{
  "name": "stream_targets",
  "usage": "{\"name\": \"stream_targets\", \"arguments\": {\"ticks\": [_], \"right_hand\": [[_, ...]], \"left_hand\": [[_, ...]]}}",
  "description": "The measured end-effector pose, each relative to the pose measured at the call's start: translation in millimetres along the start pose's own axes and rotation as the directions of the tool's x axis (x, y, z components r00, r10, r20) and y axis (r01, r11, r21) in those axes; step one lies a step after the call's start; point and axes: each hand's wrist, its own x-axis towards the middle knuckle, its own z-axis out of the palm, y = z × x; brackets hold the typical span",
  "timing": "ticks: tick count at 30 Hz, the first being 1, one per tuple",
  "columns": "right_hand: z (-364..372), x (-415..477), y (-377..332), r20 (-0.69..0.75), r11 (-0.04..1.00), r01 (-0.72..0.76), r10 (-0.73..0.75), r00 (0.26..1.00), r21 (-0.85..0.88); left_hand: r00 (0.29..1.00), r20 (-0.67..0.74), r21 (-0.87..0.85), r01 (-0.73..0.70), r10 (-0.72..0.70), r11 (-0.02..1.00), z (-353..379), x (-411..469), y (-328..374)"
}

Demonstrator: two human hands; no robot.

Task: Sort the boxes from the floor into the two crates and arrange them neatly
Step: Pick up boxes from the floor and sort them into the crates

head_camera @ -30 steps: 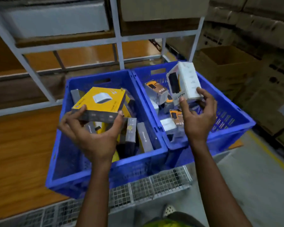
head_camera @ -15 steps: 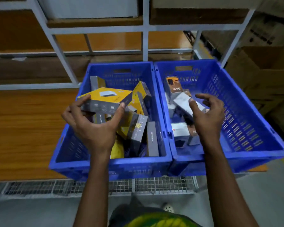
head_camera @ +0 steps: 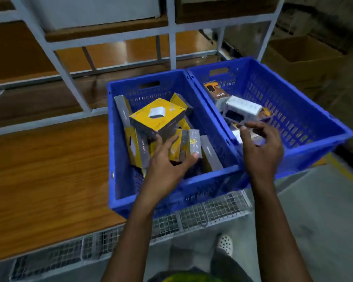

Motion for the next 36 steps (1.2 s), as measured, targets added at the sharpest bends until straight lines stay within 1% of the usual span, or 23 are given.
{"name": "stream_targets", "arguments": {"ticks": [2,5,6,8,9,10,11,12,13,14,15,16,19,23,24,26,28,31,33,36], "right_hand": [[-12.6,-32.6,-5.7,-0.114,1.000,0.026,-0.027,0.993,-0.008],[-37.8,-78.1,-8.5,-0.172,0.998,0.017,-0.026,0.985,-0.054],[-46.7,-91.3,-8.0,-0.187,0.997,-0.007,-0.007,0.982,-0.077],[-64.0,-114.4,-8.0,-0.229,0.991,-0.052,0.022,0.973,-0.123],[-71.1,-123.5,-9.2,-0.248,0.989,-0.067,0.032,0.968,-0.135],[-77.9,-132.1,-12.0,-0.265,0.987,-0.077,0.037,0.964,-0.144],[-83.6,-139.2,-15.0,-0.277,0.985,-0.088,0.044,0.960,-0.148],[-88.9,-146.4,-17.9,-0.285,0.984,-0.101,0.055,0.957,-0.150],[-93.7,-153.0,-20.4,-0.295,0.983,-0.114,0.067,0.953,-0.147],[-97.7,-158.2,-22.1,-0.304,0.982,-0.128,0.080,0.949,-0.139],[-101.8,-164.0,-24.6,-0.313,0.981,-0.138,0.090,0.945,-0.134],[-105.3,-168.7,-27.2,-0.320,0.981,-0.143,0.094,0.943,-0.133],[-114.0,-179.9,-33.2,-0.331,0.979,-0.146,0.093,0.939,-0.139],[-122.6,-193.2,-43.5,-0.326,0.983,-0.136,0.090,0.941,-0.122],[-124.8,-196.3,-46.0,-0.323,0.984,-0.131,0.087,0.942,-0.118],[-131.6,-205.5,-51.4,-0.320,0.986,-0.124,0.082,0.944,-0.114],[-141.2,-217.9,-55.1,-0.323,0.986,-0.126,0.085,0.942,-0.109],[-159.9,-242.4,-56.9,-0.339,0.983,-0.146,0.101,0.935,-0.108],[-177.1,-262.7,-59.7,-0.353,0.980,-0.164,0.114,0.928,-0.113],[-207.6,-294.7,-60.9,-0.381,0.973,-0.201,0.144,0.913,-0.114]], "left_hand": [[0.995,0.079,-0.003,-0.066,0.066,0.998,0.0,-12.1,-0.1],[0.975,0.161,0.012,-0.160,0.156,0.987,0.5,-26.1,-3.5],[0.972,0.152,0.039,-0.188,0.180,0.981,-2.3,-27.5,-4.4],[0.969,0.051,0.141,-0.246,0.241,0.959,-11.2,-19.5,-6.6],[0.958,-0.010,0.230,-0.277,0.286,0.933,-16.7,-9.7,-8.3],[0.946,-0.038,0.333,-0.291,0.321,0.897,-22.0,2.7,-10.8],[0.944,-0.029,0.439,-0.285,0.330,0.852,-27.6,15.4,-12.9],[0.954,0.013,0.539,-0.258,0.298,0.802,-32.7,26.5,-16.5],[0.969,0.070,0.625,-0.226,0.235,0.747,-36.1,35.4,-18.9],[0.979,0.118,0.683,-0.202,0.167,0.702,-38.2,39.9,-18.8],[0.979,0.153,0.717,-0.202,0.132,0.668,-40.0,41.0,-17.1],[0.977,0.176,0.717,-0.213,0.123,0.664,-40.1,39.4,-13.8],[0.971,0.206,0.576,-0.222,0.124,0.786,-33.4,17.4,-2.7],[0.935,0.344,0.457,-0.249,0.089,0.854,-16.9,-18.4,-12.6],[0.929,0.354,0.460,-0.270,0.104,0.846,-13.9,-28.9,-13.6],[0.928,0.308,0.483,-0.342,0.210,0.806,-8.6,-48.7,-15.2],[0.916,0.222,0.427,-0.399,0.334,0.811,-6.2,-67.8,-13.7],[0.878,0.149,0.333,-0.478,0.456,0.813,-3.5,-93.2,-15.0],[0.857,0.175,0.274,-0.516,0.485,0.812,4.5,-118.3,-16.1],[0.819,0.285,0.187,-0.557,0.498,0.809,28.3,-165.8,-20.8]]}}
